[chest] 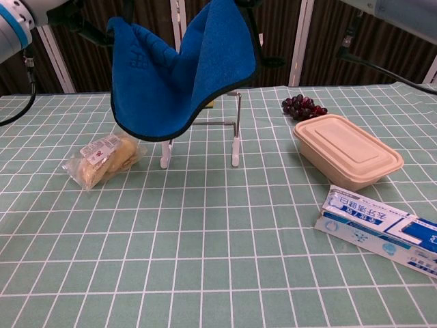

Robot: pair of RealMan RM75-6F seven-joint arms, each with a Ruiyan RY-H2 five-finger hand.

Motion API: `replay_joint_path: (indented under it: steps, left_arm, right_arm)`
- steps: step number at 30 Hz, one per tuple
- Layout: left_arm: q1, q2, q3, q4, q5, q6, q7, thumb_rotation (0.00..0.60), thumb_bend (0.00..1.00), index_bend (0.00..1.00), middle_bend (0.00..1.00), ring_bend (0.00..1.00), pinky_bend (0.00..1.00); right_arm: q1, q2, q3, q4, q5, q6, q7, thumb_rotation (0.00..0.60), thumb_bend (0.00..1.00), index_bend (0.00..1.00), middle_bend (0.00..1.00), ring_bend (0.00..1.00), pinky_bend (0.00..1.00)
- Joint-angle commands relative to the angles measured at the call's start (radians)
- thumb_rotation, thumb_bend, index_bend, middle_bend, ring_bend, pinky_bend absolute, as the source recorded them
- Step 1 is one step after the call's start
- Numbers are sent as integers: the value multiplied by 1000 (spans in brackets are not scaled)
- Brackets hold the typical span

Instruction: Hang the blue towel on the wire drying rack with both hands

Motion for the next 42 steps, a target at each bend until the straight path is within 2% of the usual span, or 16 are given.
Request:
replay_joint_path:
  steps: [1,8,15,19,24,28,32,42]
  left_arm:
    - [-19,0,-17,9,-22,-9,11,600,468,795,0,0,0]
    - [-44,-24,-24,58,-57,-15,27,600,469,797,0,0,0]
    - [-55,-1,-39,36,-71,1,45,600,468,798,0,0,0]
    - [-54,2,-25,27,-90,-11,57,600,470,798,0,0,0]
    - [-55,-34,-3,80,-118,-33,46,600,468,798,0,0,0]
    - [-59,-62,10,131,-127,-45,24,600,470,797,0,0,0]
    - [-63,-100,28,208,-133,-64,-9,600,468,797,0,0,0]
    - [-83,-178,58,349,-128,-107,-74,600,468,798,0,0,0]
  right_arm:
    - [20,0,11,43,15,-15,39,600,468,648,22,0,0]
    - [35,-14,5,123,21,-21,112,600,468,648,24,0,0]
    - [53,4,21,138,29,-20,148,600,469,648,26,0,0]
    - [50,3,1,143,37,-26,137,600,469,648,27,0,0]
    - [35,-35,-30,191,50,-24,159,600,470,649,27,0,0]
    - [35,-78,-51,252,47,-26,190,600,468,648,31,0,0]
    - [41,-139,-92,358,27,-47,227,600,469,648,32,0,0]
    - [47,-227,-139,541,-6,-69,335,600,469,648,32,0,0]
